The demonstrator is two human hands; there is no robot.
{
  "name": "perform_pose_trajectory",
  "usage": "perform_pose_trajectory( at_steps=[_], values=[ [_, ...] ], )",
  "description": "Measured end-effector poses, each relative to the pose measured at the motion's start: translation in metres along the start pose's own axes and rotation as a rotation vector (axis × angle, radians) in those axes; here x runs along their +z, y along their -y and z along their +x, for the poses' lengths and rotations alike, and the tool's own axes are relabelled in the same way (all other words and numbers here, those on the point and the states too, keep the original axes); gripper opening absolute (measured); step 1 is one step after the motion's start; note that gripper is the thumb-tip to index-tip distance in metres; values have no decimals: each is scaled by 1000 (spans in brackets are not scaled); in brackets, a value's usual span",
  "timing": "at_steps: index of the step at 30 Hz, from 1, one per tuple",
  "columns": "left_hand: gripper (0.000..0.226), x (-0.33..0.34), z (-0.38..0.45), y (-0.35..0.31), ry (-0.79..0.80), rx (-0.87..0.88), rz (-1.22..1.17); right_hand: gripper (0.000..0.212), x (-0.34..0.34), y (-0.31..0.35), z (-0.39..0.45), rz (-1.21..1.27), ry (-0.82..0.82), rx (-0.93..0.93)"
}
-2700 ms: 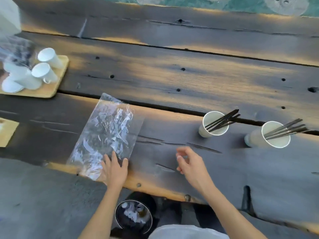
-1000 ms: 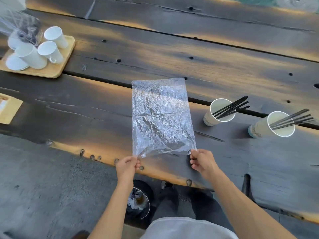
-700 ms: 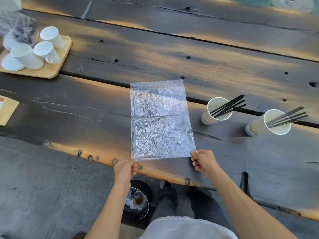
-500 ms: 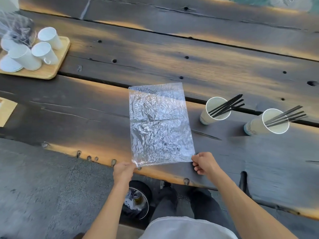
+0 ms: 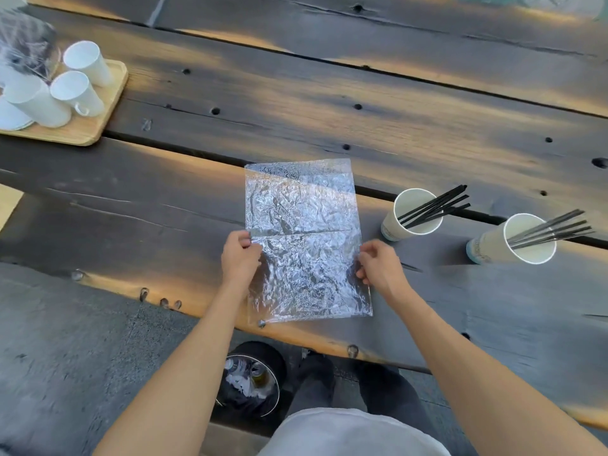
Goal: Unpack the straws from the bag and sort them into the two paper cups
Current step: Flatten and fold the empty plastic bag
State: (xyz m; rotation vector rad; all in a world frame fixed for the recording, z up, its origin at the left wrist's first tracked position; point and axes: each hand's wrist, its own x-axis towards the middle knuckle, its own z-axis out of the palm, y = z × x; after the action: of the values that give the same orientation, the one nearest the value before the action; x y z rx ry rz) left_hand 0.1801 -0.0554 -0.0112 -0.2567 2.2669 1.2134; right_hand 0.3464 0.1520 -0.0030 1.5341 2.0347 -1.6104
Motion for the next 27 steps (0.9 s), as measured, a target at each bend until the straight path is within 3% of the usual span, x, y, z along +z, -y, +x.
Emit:
perform_pose_trajectory(
  at_steps=[6, 12, 16, 20, 27],
  values=[
    [53, -2, 47, -37, 11, -193, -319, 51, 10, 42, 27, -58, 41, -136],
    [53, 2, 69, -55, 62, -241, -259, 44, 9, 58, 52, 38, -23, -26],
    [28, 4, 74, -60, 186, -255, -129, 54, 10, 55, 64, 53, -15, 28],
    [12, 2, 73, -59, 195, -228, -125, 56, 8, 63, 66, 187, -11, 91],
    [25, -11, 60, -43, 242, -197, -236, 62, 6, 79, 77, 419, -37, 114]
  ],
)
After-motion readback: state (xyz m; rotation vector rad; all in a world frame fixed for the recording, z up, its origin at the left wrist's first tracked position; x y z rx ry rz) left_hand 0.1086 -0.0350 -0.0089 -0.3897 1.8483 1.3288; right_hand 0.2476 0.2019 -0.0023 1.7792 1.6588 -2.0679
